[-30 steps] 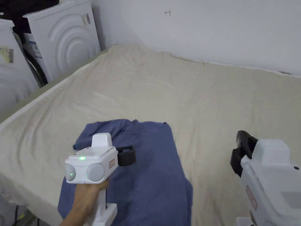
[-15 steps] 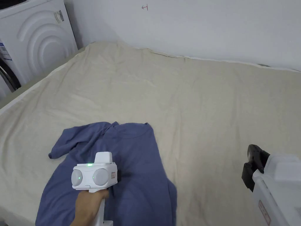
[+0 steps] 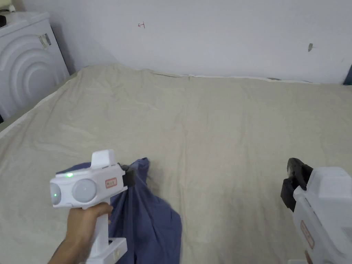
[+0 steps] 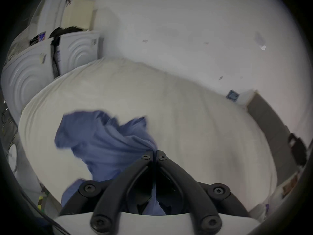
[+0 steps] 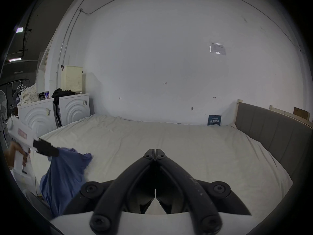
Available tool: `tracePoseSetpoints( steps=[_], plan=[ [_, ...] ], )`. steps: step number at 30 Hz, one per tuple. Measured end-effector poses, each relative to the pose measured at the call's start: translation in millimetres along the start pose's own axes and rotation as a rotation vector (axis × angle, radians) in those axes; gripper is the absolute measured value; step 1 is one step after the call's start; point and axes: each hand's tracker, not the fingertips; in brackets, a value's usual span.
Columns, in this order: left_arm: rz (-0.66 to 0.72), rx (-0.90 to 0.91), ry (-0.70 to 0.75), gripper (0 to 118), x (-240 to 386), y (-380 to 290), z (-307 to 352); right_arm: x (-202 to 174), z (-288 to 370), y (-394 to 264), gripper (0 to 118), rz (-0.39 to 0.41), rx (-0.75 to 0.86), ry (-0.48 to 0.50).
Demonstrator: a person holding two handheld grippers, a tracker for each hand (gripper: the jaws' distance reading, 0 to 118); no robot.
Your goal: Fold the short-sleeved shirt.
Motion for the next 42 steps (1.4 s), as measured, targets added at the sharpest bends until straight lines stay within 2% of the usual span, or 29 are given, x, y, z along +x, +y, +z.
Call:
tracePoseSetpoints(
  steps=[4, 12, 17, 21, 30, 37, 40, 42],
  plan=[
    [-0.056, 0.061, -0.157, 2, 72.0, 42.0, 29.9, 19.9, 19.7, 3.1, 1, -0.011, 0.026, -0.038],
    [-0.195, 0.111, -0.449, 2, 210.6, 93.1, 47.3, 68.3, 55.2, 8.5, 1, -0.013, 0.060, -0.136],
    [-0.334, 0.143, -0.525, 2, 285.5, 93.6, 50.3, 96.3, 75.9, 12.8, 1, -0.020, 0.089, -0.212],
    [-0.391, 0.069, -0.557, 2, 322.2, 65.7, 34.9, 115.1, 88.8, 10.3, 1, -0.027, 0.091, -0.264],
    [-0.448, -0.249, -0.523, 2, 335.0, -48.4, -69.5, 134.6, 94.1, -5.7, 1, -0.044, 0.051, -0.309],
    [-0.504, -0.471, -0.323, 2, 329.6, -140.7, -134.7, 136.2, 85.2, -18.2, 1, -0.062, 0.014, -0.299],
    [-0.514, -0.505, -0.274, 3, 325.5, -163.2, -157.4, 135.2, 84.3, -20.4, 1, -0.070, 0.002, -0.296],
    [-0.506, -0.462, -0.282, 10, 324.1, -159.5, -144.4, 135.1, 84.6, -20.6, 1, -0.071, -0.001, -0.295]
  ],
)
